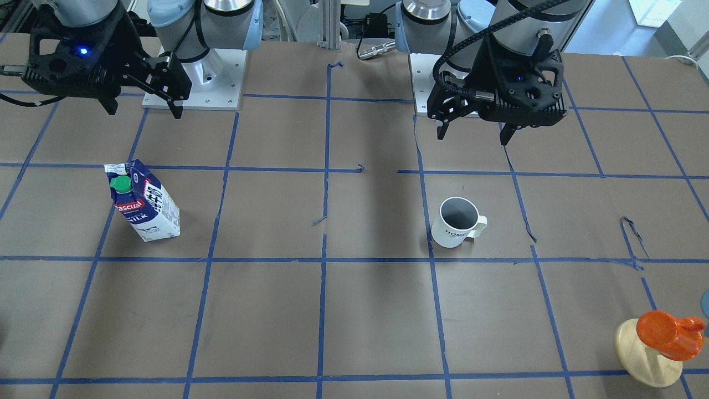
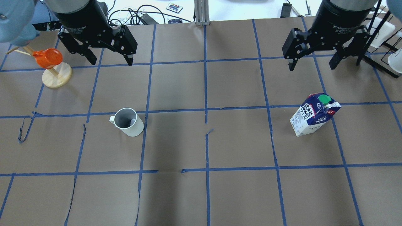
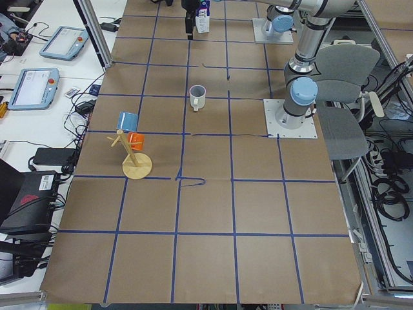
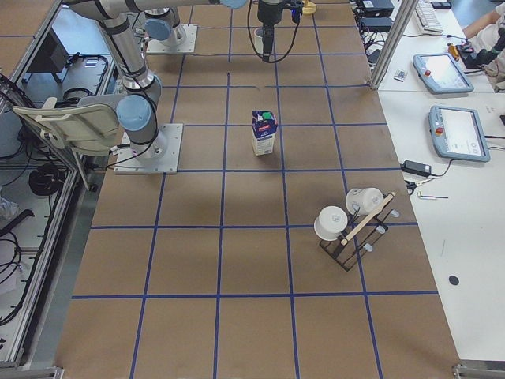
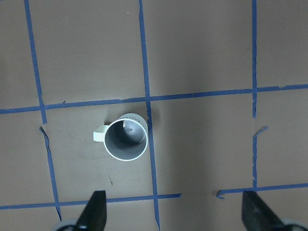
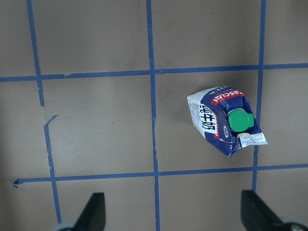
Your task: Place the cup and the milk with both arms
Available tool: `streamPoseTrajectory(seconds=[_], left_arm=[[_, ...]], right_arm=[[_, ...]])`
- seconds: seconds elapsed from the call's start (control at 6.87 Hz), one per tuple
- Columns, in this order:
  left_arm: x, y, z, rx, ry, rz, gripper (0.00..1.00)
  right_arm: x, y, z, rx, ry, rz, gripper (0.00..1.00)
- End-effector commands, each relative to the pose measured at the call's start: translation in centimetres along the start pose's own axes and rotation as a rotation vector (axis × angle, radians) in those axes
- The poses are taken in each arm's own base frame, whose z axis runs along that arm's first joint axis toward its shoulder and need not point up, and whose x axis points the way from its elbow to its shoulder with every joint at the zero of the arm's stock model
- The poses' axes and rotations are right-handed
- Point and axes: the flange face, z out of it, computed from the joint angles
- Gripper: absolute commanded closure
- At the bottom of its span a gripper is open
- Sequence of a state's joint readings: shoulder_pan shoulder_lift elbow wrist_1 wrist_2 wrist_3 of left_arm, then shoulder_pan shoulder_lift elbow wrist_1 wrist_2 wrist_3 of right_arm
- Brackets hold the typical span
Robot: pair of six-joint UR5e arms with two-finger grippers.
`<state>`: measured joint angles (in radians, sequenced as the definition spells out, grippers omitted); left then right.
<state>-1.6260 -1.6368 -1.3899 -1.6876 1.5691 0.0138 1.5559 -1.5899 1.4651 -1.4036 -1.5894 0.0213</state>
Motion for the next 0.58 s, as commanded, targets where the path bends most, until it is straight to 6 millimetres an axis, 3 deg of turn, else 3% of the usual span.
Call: streamPoseTrajectory(seconds=[0.0,0.44], left_arm=[[0.0,0.0,-0.01,0.0,0.0,0.0,0.0],[0.0,0.02,0.22,-0.004,0.0,0.0,0.0]], right_arm=[[-0.05,0.23,-0.18,0.004,0.0,0.001,0.0],[-0.14,0.26,-0.11,0.002,-0.002,-0.001,0.0]])
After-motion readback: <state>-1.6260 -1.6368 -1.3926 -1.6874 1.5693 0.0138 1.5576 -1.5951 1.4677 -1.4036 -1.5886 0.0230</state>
